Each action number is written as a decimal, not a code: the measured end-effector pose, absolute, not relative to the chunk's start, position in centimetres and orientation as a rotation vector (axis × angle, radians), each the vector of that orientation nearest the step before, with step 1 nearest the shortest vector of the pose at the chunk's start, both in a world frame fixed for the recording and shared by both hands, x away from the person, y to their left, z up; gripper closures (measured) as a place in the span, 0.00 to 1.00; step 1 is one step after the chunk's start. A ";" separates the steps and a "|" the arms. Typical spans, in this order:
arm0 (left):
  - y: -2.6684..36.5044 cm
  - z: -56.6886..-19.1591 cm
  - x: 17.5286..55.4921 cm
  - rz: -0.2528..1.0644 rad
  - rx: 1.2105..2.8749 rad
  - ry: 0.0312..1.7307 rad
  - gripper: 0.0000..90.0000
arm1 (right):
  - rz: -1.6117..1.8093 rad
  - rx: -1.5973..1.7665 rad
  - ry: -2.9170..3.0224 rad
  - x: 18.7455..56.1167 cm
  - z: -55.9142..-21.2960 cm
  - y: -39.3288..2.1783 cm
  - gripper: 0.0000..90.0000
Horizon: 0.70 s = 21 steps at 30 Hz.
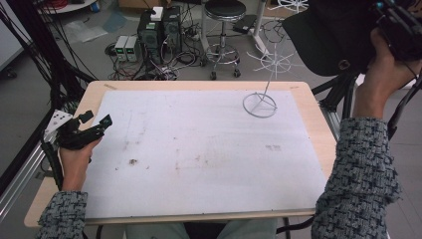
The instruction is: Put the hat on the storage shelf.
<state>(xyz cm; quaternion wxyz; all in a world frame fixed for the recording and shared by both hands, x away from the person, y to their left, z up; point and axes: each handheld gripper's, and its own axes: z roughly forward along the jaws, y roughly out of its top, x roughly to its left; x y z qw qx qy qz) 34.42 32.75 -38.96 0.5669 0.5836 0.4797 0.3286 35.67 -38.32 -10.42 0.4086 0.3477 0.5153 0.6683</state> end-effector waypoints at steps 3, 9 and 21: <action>32.7 -39.0 34.4 0.772 1.377 1.128 0.26 | 1.713 0.877 1.294 35.9 -11.2 -38.6 0.98; 32.6 -39.0 34.5 0.772 1.376 1.130 0.26 | 1.797 0.840 1.300 36.3 -13.3 -39.1 0.97; 32.6 -39.0 34.5 0.772 1.384 1.128 0.26 | 1.902 0.820 1.351 37.3 -16.2 -39.1 0.94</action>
